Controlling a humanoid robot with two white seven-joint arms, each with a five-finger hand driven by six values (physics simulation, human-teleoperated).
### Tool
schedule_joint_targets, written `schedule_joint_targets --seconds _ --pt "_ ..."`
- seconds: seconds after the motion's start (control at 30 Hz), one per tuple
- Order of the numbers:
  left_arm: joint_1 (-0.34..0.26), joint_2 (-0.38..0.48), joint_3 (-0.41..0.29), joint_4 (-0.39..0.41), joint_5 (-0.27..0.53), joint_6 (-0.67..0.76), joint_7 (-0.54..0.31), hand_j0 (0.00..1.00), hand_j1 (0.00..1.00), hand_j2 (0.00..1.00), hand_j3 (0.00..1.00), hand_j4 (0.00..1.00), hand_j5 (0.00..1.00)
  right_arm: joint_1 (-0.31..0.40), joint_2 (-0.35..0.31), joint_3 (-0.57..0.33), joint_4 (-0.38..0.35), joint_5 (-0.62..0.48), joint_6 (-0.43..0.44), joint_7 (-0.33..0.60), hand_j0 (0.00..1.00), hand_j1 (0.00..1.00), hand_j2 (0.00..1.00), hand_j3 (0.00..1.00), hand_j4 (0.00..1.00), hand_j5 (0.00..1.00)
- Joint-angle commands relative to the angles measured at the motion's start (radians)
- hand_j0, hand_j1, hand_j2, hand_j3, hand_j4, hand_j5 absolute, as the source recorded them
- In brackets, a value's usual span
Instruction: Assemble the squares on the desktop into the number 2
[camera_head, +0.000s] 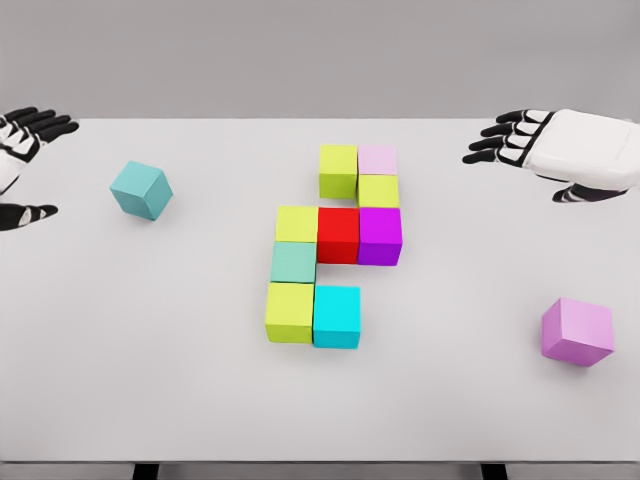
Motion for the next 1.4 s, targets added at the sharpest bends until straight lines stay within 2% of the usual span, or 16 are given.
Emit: schedule_joint_targets --seconds 0.0,0.2,0.23,0.27,0.3,0.4,0.5,0.53,0.6,0.67,0.7,0.77,0.83,1.13,1.2,1.37 --pt "0.0 -0.002 -0.009 0.008 -0.009 -0.001 0.001 1.0 1.0 1.0 1.0 1.0 1.0 0.0 -0.002 0.003 -0.004 -0.005 0.003 0.0 1.0 1.0 1.0 1.0 1.0 1.0" --pt "-0.003 -0.031 -0.006 0.02 -0.01 -0.001 -0.002 1.0 1.0 1.0 1.0 1.0 1.0 0.003 -0.016 -0.029 -0.012 -0.013 0.003 0.0 1.0 1.0 1.0 1.0 1.0 1.0" --pt "-0.003 -0.039 -0.006 0.026 -0.01 -0.001 -0.007 1.0 1.0 1.0 1.0 1.0 1.0 0.014 -0.071 -0.066 -0.013 -0.011 0.003 0.0 1.0 1.0 1.0 1.0 1.0 1.0" --pt "-0.003 -0.045 -0.006 0.029 -0.006 -0.001 -0.044 1.0 1.0 1.0 1.0 1.0 1.0 0.011 -0.128 -0.058 -0.013 -0.003 0.003 0.0 1.0 1.0 1.0 1.0 1.0 1.0" --pt "-0.006 -0.051 -0.007 0.031 0.002 -0.001 -0.105 1.0 1.0 1.0 1.0 1.0 1.0 0.0 -0.163 -0.034 -0.012 0.007 0.003 0.0 1.0 1.0 1.0 1.0 1.0 1.0" --pt "-0.018 -0.051 -0.01 0.031 0.033 -0.001 -0.262 1.0 1.0 1.0 1.0 1.0 1.0 0.0 -0.185 -0.029 -0.012 0.142 0.003 0.0 1.0 1.0 1.0 1.0 1.0 1.0" --pt "-0.038 -0.059 -0.015 0.029 0.143 -0.001 -0.538 1.0 1.0 1.0 1.0 1.0 1.0 0.047 -0.176 -0.112 -0.009 0.123 0.003 0.0 1.0 1.0 1.0 1.0 1.0 1.0" --pt "-0.08 -0.074 -0.016 0.029 0.178 -0.001 -0.675 1.0 1.0 1.0 1.0 1.0 1.0 0.069 -0.177 -0.142 -0.003 0.09 0.003 0.0 1.0 1.0 1.0 1.0 1.0 1.0" --pt "-0.178 -0.102 -0.047 0.031 0.206 -0.001 -0.675 1.0 1.0 1.0 1.0 1.0 1.0 0.136 -0.231 -0.138 -0.019 0.05 0.003 0.0 1.0 1.0 1.0 1.0 1.0 1.0" --pt "-0.268 -0.106 -0.128 0.037 0.211 -0.001 -0.675 1.0 1.0 1.0 1.0 1.0 1.0 0.14 -0.338 -0.035 -0.021 0.044 0.003 0.0 1.0 1.0 1.0 1.0 1.0 1.0" --pt "-0.311 -0.116 -0.159 0.038 0.211 0.069 -0.675 1.0 1.0 1.0 1.0 1.0 1.0 0.138 -0.359 0.009 -0.021 0.044 0.003 0.0 1.0 1.0 1.0 1.0 1.0 1.0" --pt "-0.403 -0.126 -0.217 0.071 0.217 0.206 -0.675 1.0 1.0 1.0 1.0 1.0 1.0 0.135 -0.366 0.068 -0.021 0.044 0.003 0.0 1.0 1.0 1.0 1.0 1.0 1.0" --pt "-0.456 -0.126 -0.256 0.109 0.223 0.214 -0.675 1.0 1.0 1.0 1.0 1.0 1.0 0.132 -0.366 0.126 -0.022 0.044 0.003 0.0 1.0 1.0 1.0 1.0 1.0 1.0" --pt "-0.5 -0.108 -0.358 0.123 0.22 0.214 -0.675 1.0 1.0 1.0 1.0 1.0 1.0 0.129 -0.334 0.24 -0.024 0.043 0.003 0.0 1.0 1.0 1.0 1.0 1.0 1.0" --pt "-0.526 -0.109 -0.383 0.176 0.22 0.202 -0.675 1.0 1.0 1.0 1.0 1.0 1.0 0.129 -0.337 0.24 -0.024 0.043 0.003 0.0 1.0 1.0 1.0 1.0 1.0 1.0" --pt "-0.528 -0.114 -0.388 0.219 0.22 0.27 -0.675 1.0 1.0 1.0 1.0 1.0 1.0 0.129 -0.34 0.256 -0.024 0.043 0.003 0.0 1.0 1.0 1.0 1.0 1.0 1.0"
